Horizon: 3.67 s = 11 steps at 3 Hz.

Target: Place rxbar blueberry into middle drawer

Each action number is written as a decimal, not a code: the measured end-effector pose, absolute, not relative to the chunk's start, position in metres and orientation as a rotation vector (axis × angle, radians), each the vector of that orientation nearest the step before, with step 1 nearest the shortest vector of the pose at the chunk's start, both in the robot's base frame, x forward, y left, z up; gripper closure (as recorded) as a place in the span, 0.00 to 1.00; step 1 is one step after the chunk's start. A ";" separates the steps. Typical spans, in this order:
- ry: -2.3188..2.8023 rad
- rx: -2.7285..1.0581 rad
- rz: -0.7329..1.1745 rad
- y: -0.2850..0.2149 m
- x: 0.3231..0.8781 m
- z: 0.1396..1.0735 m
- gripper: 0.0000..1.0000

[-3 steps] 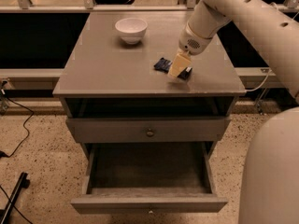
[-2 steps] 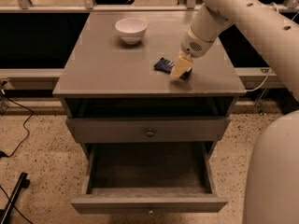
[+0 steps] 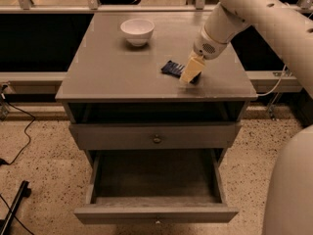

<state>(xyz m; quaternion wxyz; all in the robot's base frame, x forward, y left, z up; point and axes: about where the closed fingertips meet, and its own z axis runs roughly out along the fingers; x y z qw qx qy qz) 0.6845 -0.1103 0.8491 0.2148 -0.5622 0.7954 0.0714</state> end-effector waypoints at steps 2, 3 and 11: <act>2.230 -1.533 0.250 -0.112 0.694 0.838 0.37; 2.228 -1.539 0.261 -0.110 0.693 0.835 0.55; 1.804 -1.678 0.235 -0.102 0.573 0.888 0.00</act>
Offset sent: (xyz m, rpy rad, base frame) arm 0.0118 -0.0076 -0.0081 0.0367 0.0338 -0.0314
